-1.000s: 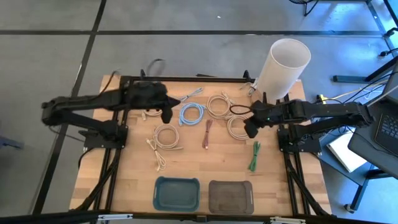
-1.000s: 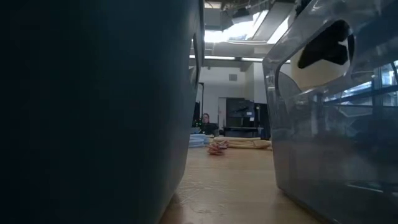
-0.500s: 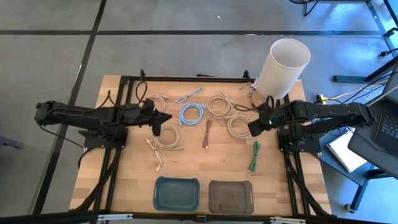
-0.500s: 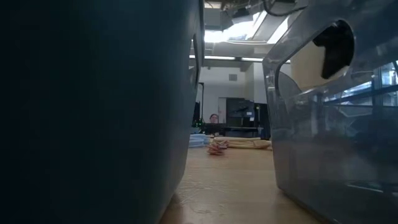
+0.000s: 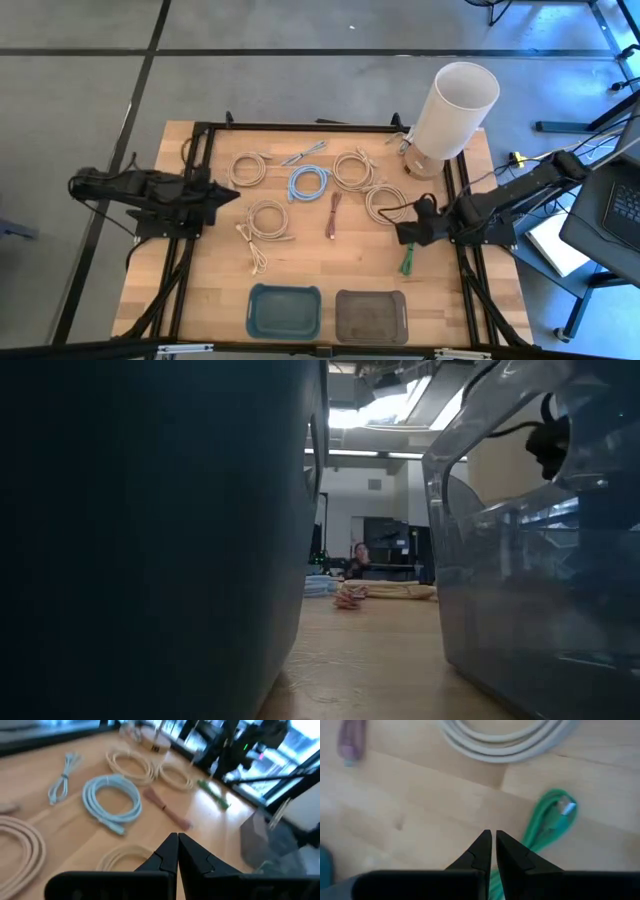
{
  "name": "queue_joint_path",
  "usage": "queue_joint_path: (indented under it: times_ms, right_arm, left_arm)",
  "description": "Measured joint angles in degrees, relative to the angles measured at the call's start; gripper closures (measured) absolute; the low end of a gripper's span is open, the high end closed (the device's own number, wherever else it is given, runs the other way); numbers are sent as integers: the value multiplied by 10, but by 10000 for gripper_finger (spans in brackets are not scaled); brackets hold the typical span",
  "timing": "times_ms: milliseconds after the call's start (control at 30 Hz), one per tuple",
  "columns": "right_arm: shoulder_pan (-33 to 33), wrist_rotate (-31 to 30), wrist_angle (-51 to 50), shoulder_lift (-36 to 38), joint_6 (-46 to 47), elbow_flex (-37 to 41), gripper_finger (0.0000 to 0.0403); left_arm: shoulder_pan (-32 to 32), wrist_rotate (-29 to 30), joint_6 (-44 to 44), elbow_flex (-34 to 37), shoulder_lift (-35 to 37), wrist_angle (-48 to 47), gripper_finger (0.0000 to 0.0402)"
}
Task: Pick & Place USB Port
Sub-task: Put the green charger cable into the black bin
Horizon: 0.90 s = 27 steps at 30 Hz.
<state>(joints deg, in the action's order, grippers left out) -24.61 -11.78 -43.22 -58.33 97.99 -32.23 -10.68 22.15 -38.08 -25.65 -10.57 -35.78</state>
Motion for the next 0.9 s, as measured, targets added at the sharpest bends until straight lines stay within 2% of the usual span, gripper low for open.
queue_joint_path:
  times_ms: [100,300,367,467,500,600,767,900]
  right_arm:
    - [7,21,6,8,-27,0,333]
    - [29,37,-17,5,-70,0,209]
    - [35,6,-16,5,-71,0,177]
    - [40,-78,-17,5,-61,0,149]
    - [46,-76,-16,5,-35,0,145]
    - [53,-15,-23,-1,20,0,146]
    - [9,10,36,-47,69,0,171]
    - [-29,57,25,-92,120,0,195]
  left_arm:
    - [-2,8,12,0,36,0,398]
    - [-2,30,41,0,53,0,398]
    - [-2,42,48,0,51,1,398]
    - [-2,55,54,0,51,5,398]
    - [-2,57,54,0,51,6,398]
    - [-2,55,51,0,51,17,398]
    - [-2,53,50,0,51,15,398]
    - [-2,53,52,0,51,12,398]
